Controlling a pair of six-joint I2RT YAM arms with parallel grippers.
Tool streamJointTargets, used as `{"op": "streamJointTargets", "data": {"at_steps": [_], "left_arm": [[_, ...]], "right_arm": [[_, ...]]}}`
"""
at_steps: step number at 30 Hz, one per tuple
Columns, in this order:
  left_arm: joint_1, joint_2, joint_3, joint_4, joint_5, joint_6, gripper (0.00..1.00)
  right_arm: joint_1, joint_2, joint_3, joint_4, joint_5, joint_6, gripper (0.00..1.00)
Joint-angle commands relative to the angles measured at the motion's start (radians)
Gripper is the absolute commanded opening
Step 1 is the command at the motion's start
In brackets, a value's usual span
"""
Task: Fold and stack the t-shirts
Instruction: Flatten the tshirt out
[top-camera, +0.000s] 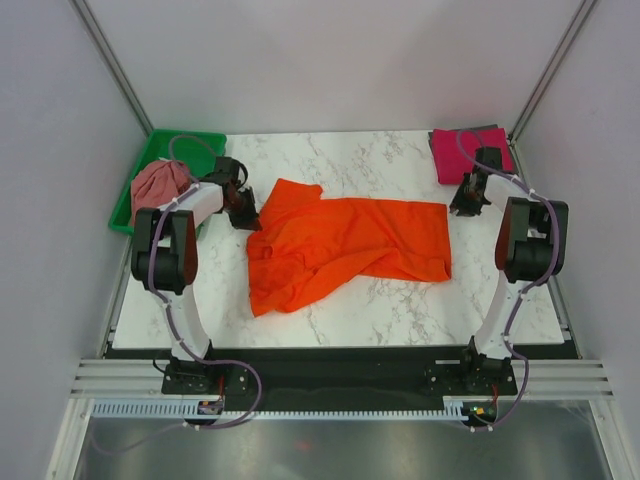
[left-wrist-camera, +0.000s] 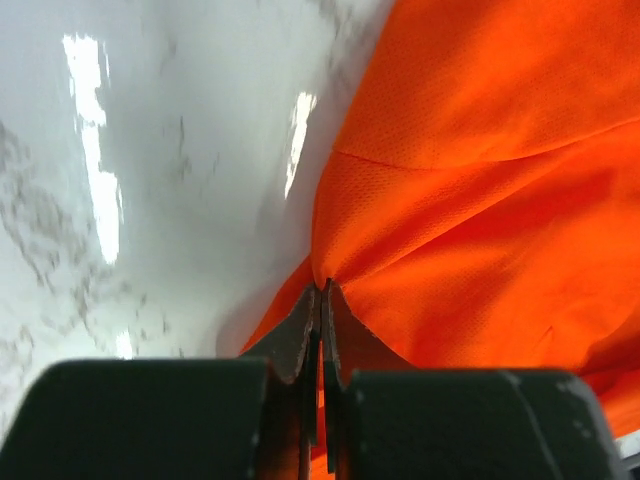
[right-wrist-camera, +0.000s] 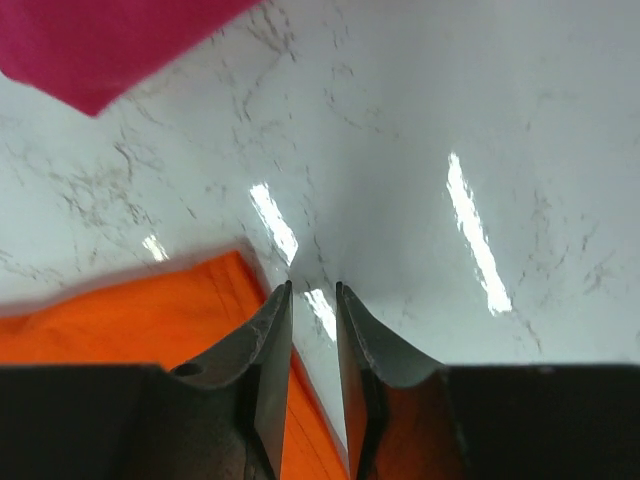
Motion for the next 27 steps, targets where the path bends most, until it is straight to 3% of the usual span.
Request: {"op": "streamJointTargets", "data": {"at_steps": [1,3,4,5,6,9,12,15,20,27], "left_arm": [[-0.05,-0.122,-0.095,-0.035,-0.046,-0.055,0.02],[-0.073,-0.177,-0.147,-0.035,-0.091,-0.07,0.02],[-0.081,-0.189,-0.148,-0.036,-0.099,-0.063,0.1],[-0.078,-0.202,-0.139,-0.044,-0.102,-0.053,0.24],[-0.075,-0.231,-0.13,-0.046,-0.124,-0.05,0.49],[-0.057,-0.248,-0.046,-0.044,-0.141,-0.003,0.59],[-0.038,-0.182,0.109,-0.046,-0.101,0.084,0.61],[-0.023,-0.058,0.247,-0.046,-0.026,0.132,0.52],[-0.015,0.161,0.463,-0.046,0.042,0.213,0.51],[-0.011,0.366,0.634,-0.043,0.039,0.24,0.51]], "right_arm": [[0.007,-0.058,-0.094,-0.011,0.022,-0.001,0.32],[0.015,-0.09,-0.132,-0.005,0.022,0.005,0.33],[0.015,-0.124,-0.163,0.007,-0.004,0.0,0.35],[0.015,-0.139,-0.171,0.009,-0.006,-0.004,0.36],[0.015,-0.152,-0.171,0.009,-0.003,-0.01,0.38],[0.014,-0.189,-0.149,0.004,-0.01,-0.012,0.39],[0.014,-0.215,-0.137,0.004,-0.065,0.0,0.4],[0.015,-0.23,-0.137,0.013,-0.081,0.006,0.39],[0.018,-0.238,-0.143,0.023,-0.113,-0.004,0.4],[0.024,-0.232,-0.142,0.036,-0.145,-0.015,0.4]]}}
